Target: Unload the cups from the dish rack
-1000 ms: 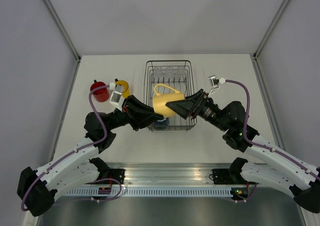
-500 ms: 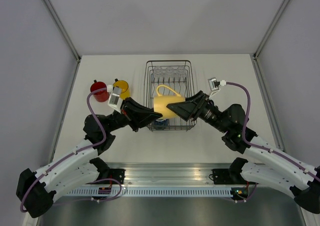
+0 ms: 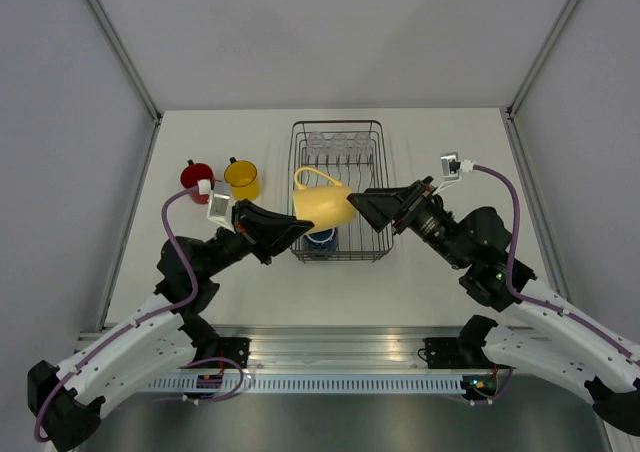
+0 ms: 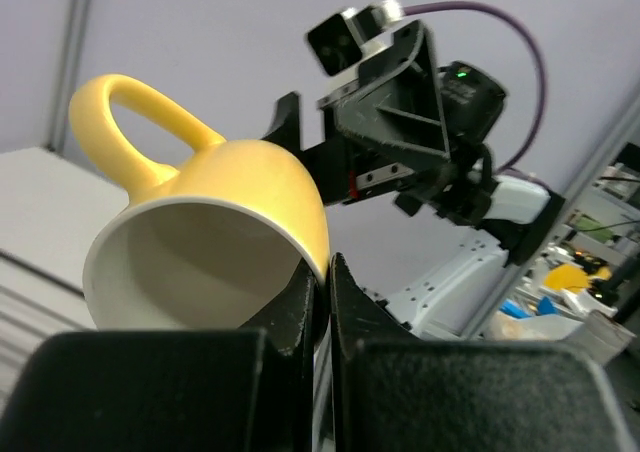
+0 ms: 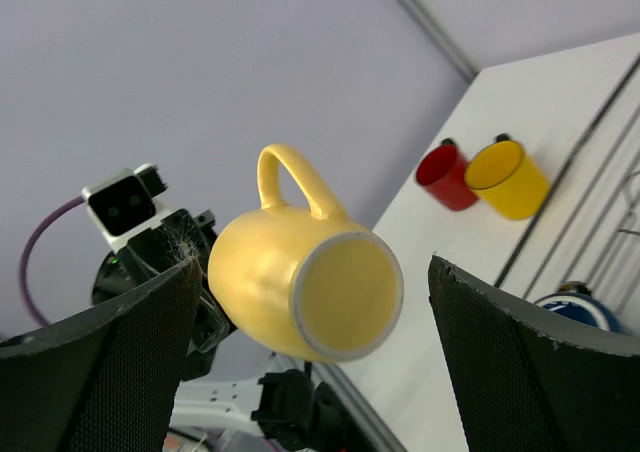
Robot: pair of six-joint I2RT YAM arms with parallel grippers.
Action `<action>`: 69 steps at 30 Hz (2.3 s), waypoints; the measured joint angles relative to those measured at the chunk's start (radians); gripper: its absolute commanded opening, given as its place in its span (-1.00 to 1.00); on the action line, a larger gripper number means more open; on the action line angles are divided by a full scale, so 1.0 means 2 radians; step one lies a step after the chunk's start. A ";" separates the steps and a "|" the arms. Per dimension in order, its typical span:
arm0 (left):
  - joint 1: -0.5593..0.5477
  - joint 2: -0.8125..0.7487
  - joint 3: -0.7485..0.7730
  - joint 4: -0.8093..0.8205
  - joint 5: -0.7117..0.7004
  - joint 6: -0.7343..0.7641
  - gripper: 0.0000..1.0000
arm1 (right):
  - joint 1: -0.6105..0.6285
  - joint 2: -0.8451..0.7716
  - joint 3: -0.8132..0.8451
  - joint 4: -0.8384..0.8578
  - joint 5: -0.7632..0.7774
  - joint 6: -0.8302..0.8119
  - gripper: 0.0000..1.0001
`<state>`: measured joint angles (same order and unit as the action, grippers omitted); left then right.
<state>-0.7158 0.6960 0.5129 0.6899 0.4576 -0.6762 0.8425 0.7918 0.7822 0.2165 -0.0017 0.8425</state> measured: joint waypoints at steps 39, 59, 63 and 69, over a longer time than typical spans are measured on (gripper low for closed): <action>0.204 0.268 0.255 -0.688 -0.312 0.113 -0.95 | 0.000 0.002 0.066 -0.264 0.130 -0.179 0.96; 0.223 0.408 0.304 -0.698 -0.281 0.130 -0.92 | 0.000 0.010 0.065 -0.266 0.121 -0.194 0.96; 0.223 0.413 0.308 -0.700 -0.282 0.133 -0.80 | 0.000 0.010 0.065 -0.266 0.121 -0.196 0.96; 0.220 0.421 0.316 -0.702 -0.292 0.137 -0.57 | 0.000 0.010 0.061 -0.262 0.118 -0.197 0.96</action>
<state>-0.2756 1.5379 1.1442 -0.7136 -0.1265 -0.4019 0.8425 0.8112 0.9043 -0.3080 0.2348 0.4488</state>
